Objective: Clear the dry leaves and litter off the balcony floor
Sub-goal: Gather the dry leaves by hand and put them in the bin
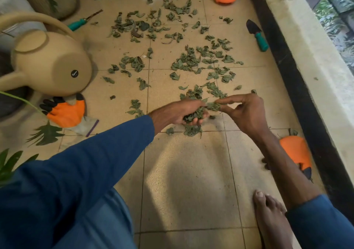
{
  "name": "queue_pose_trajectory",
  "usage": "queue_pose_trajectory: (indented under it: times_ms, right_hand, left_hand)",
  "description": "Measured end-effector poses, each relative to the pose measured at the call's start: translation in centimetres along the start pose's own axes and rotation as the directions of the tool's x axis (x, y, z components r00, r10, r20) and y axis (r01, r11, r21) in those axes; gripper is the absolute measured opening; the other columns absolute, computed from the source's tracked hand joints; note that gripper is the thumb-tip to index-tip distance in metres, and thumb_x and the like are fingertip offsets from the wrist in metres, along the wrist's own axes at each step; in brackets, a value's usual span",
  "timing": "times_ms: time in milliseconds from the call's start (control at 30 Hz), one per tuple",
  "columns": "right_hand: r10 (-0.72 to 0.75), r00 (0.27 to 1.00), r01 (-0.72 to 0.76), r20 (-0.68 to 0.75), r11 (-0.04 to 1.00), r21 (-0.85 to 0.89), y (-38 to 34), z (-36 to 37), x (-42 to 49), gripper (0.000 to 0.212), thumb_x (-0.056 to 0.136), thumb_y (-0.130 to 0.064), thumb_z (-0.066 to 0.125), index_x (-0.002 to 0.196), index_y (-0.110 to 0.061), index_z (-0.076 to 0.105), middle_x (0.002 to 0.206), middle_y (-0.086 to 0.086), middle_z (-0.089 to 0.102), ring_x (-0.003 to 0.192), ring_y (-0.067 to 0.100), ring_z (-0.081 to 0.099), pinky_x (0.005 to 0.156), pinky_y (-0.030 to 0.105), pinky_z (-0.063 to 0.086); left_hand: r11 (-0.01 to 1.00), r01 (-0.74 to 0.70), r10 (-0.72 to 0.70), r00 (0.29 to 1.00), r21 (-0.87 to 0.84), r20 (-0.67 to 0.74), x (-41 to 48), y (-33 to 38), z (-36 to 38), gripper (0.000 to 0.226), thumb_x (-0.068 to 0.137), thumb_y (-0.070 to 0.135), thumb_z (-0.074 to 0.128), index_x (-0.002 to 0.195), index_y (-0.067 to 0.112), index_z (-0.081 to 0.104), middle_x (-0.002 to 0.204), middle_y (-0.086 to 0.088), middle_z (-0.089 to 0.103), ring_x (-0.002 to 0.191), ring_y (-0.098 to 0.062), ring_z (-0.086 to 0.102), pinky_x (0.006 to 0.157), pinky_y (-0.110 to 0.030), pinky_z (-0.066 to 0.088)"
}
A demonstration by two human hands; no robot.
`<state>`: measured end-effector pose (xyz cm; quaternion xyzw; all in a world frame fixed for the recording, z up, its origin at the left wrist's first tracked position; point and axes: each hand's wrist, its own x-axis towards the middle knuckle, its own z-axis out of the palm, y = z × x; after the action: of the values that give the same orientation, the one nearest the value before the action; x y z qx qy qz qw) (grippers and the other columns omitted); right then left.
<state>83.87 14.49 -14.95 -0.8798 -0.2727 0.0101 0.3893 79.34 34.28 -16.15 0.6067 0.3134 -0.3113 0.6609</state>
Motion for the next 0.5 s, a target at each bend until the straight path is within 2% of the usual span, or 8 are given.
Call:
queue_pose_trajectory:
  times_ms: [100,133,200,267,367,433,500]
  right_hand:
    - [-0.05,0.999,0.051,0.01,0.995,-0.083,-2.7,0.7,0.8,0.017,0.081,-0.016,0.084,0.097,-0.019,0.082,0.091,-0.008,0.076,0.066,-0.013,0.059,0.065,0.002,0.042]
    - [-0.052,0.998,0.054,0.021,0.992,-0.113,-3.3,1.1,1.0,0.017,0.081,-0.013,0.083,0.097,-0.018,0.082,0.09,-0.005,0.077,0.067,-0.008,0.061,0.067,0.008,0.047]
    - [-0.04,0.999,0.046,0.035,0.985,-0.168,-4.4,1.9,1.2,0.021,0.08,-0.004,0.08,0.097,-0.016,0.082,0.09,0.001,0.078,0.073,0.01,0.068,0.074,0.027,0.058]
    - [-0.036,0.999,0.043,0.037,0.98,-0.196,-5.3,2.7,1.2,0.027,0.078,0.004,0.074,0.098,-0.013,0.081,0.088,0.007,0.077,0.074,0.022,0.07,0.073,0.034,0.059]
    - [-0.078,0.994,0.093,0.077,0.973,-0.211,-6.9,3.8,0.9,0.029,0.076,0.009,0.067,0.094,-0.01,0.081,0.075,0.009,0.071,0.061,0.021,0.059,0.061,0.025,0.043]
    - [-0.07,0.989,0.09,0.129,0.983,-0.157,-7.5,4.2,0.7,0.028,0.076,0.009,0.06,0.089,-0.007,0.08,0.069,0.007,0.067,0.055,0.013,0.052,0.058,0.021,0.04]
    - [-0.043,0.983,0.058,0.177,0.995,-0.081,-7.8,4.3,0.7,0.028,0.08,0.009,0.056,0.089,-0.004,0.079,0.069,0.007,0.066,0.054,0.005,0.053,0.055,0.008,0.036]
  left_hand:
    - [0.993,0.012,0.0,0.995,-0.115,0.103,-1.1,0.8,0.4,0.038,0.109,0.032,0.044,0.087,0.007,0.062,0.064,-0.002,0.062,0.048,-0.009,0.058,0.036,-0.013,0.041]
    - [0.987,0.02,-0.002,0.993,-0.158,0.117,-1.4,1.1,0.5,0.038,0.109,0.031,0.045,0.085,0.007,0.061,0.063,-0.002,0.063,0.048,-0.01,0.06,0.036,-0.013,0.042]
    - [0.974,0.029,-0.005,0.994,-0.226,0.107,-1.7,1.4,0.6,0.036,0.108,0.028,0.043,0.085,0.007,0.061,0.064,-0.006,0.065,0.051,-0.012,0.062,0.036,-0.014,0.043]
    - [0.966,0.011,0.002,0.999,-0.257,0.048,-1.4,1.4,0.7,0.029,0.106,0.025,0.042,0.09,0.008,0.059,0.066,-0.007,0.064,0.052,-0.014,0.061,0.035,-0.016,0.044]
    - [0.953,-0.047,0.022,0.996,-0.3,-0.088,-1.2,1.3,0.4,0.017,0.098,0.021,0.046,0.086,0.012,0.054,0.064,-0.004,0.056,0.044,-0.012,0.05,0.033,-0.017,0.039]
    - [0.949,-0.085,0.032,0.984,-0.304,-0.175,-1.3,1.2,0.0,0.014,0.095,0.019,0.048,0.084,0.013,0.053,0.062,-0.003,0.054,0.039,-0.011,0.046,0.033,-0.017,0.037]
    - [0.956,-0.122,0.048,0.963,-0.268,-0.266,-1.4,1.1,-0.6,0.011,0.093,0.019,0.051,0.087,0.012,0.058,0.065,-0.003,0.056,0.037,-0.011,0.046,0.035,-0.017,0.036]
